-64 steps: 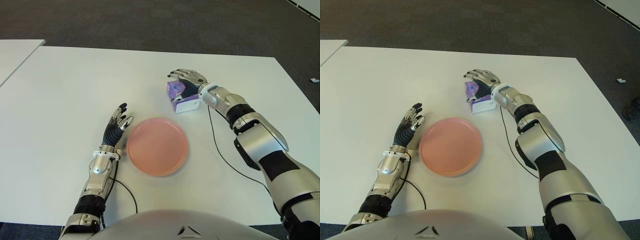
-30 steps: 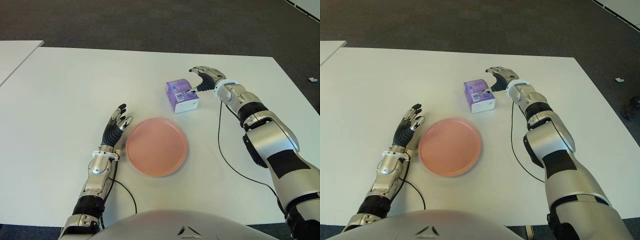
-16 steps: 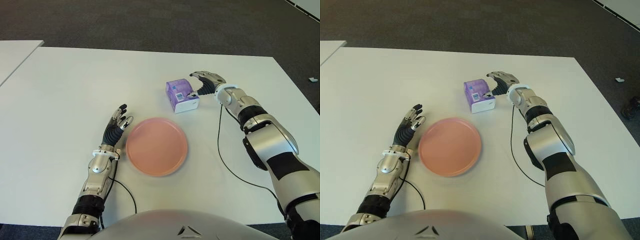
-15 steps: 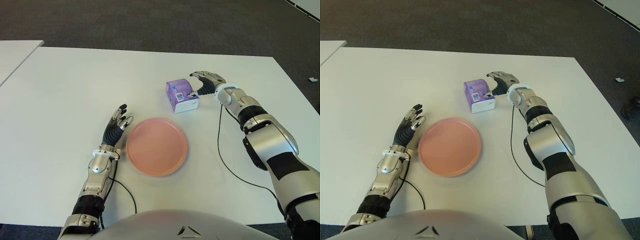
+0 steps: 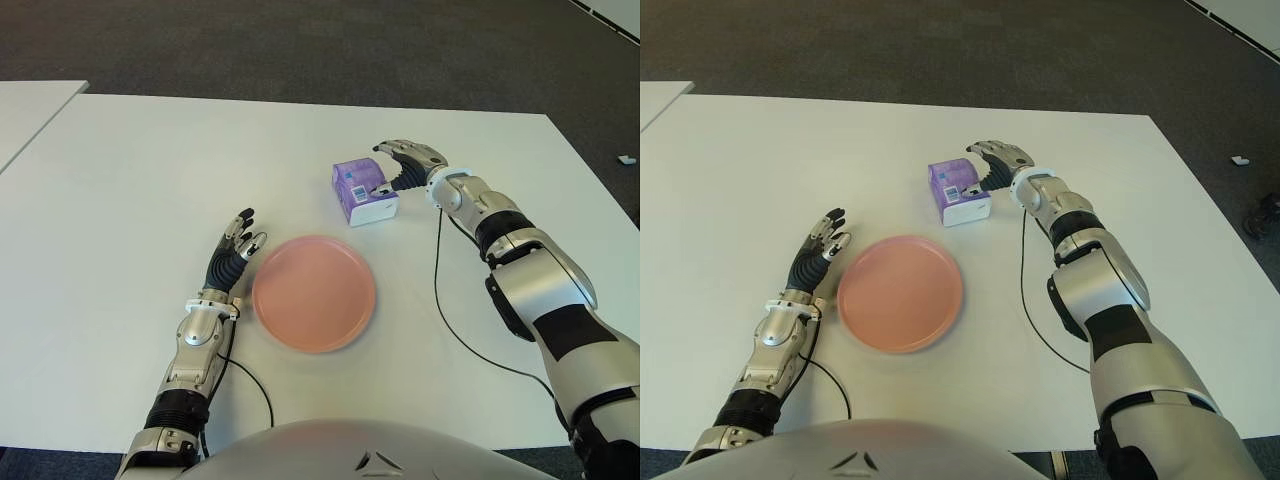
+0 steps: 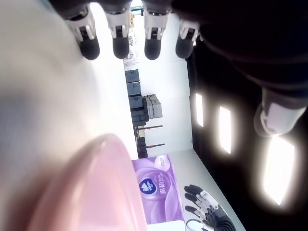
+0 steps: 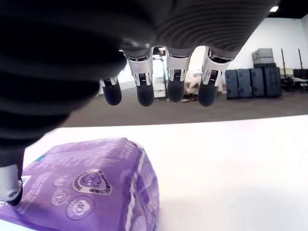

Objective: Put the tissue paper into the plate.

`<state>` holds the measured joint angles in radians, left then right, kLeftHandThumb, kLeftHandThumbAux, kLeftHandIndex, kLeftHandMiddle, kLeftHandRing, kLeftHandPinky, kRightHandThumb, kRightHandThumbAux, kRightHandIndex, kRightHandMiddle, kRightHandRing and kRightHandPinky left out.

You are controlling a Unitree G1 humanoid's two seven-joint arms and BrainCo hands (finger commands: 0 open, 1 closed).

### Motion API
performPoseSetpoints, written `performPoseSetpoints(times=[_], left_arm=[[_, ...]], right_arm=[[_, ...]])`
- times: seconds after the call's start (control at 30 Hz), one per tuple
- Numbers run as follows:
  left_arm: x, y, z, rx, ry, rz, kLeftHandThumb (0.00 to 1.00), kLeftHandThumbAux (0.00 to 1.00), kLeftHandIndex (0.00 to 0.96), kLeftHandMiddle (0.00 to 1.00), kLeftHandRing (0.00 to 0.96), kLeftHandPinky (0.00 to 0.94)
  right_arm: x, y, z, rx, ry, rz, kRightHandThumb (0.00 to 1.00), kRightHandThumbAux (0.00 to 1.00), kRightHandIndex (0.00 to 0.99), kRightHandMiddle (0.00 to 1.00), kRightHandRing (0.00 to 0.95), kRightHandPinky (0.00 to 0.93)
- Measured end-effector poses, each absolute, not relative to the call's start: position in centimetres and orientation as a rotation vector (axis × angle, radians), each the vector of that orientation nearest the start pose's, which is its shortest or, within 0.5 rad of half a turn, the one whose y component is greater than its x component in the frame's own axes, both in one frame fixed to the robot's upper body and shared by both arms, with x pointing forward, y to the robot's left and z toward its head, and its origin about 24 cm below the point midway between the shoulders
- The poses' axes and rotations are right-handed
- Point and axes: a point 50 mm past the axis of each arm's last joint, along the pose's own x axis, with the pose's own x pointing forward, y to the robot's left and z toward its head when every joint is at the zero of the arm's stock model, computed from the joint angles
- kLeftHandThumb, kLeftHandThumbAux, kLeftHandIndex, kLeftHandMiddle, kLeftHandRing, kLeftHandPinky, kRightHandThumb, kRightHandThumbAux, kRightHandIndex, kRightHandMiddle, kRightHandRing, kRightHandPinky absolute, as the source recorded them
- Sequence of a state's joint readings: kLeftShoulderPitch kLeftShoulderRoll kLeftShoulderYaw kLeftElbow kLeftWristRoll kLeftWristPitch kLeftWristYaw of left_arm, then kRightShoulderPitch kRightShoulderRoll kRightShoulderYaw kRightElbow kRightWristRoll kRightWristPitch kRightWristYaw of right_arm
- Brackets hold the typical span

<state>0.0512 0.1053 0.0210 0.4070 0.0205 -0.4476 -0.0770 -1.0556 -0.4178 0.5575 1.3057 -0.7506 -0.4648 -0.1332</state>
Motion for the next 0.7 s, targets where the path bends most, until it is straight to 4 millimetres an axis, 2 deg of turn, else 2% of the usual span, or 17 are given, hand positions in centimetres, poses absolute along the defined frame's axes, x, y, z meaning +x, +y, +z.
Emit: performPoseSetpoints(times=[0.27,0.7], left_arm=[[22.6,17.7,-1.8,0.125,0.015,-0.067,0.0,0.397,0.0,0.0,0.0,0.0],[22.8,17.6,-1.8,0.113,0.007,-0.075,0.0,0.41,0.0,0.0,0.0,0.0]], right_arm=[[39.4,-16.0,11.0,-1.504,-0.256,0.464,0.233,0.475,0.069,0.033,0.0,0.0],[38.7,-15.7,10.8,-1.539,-0.352,0.525,0.37,0.31,0.015,0.0,0.0,0.0]])
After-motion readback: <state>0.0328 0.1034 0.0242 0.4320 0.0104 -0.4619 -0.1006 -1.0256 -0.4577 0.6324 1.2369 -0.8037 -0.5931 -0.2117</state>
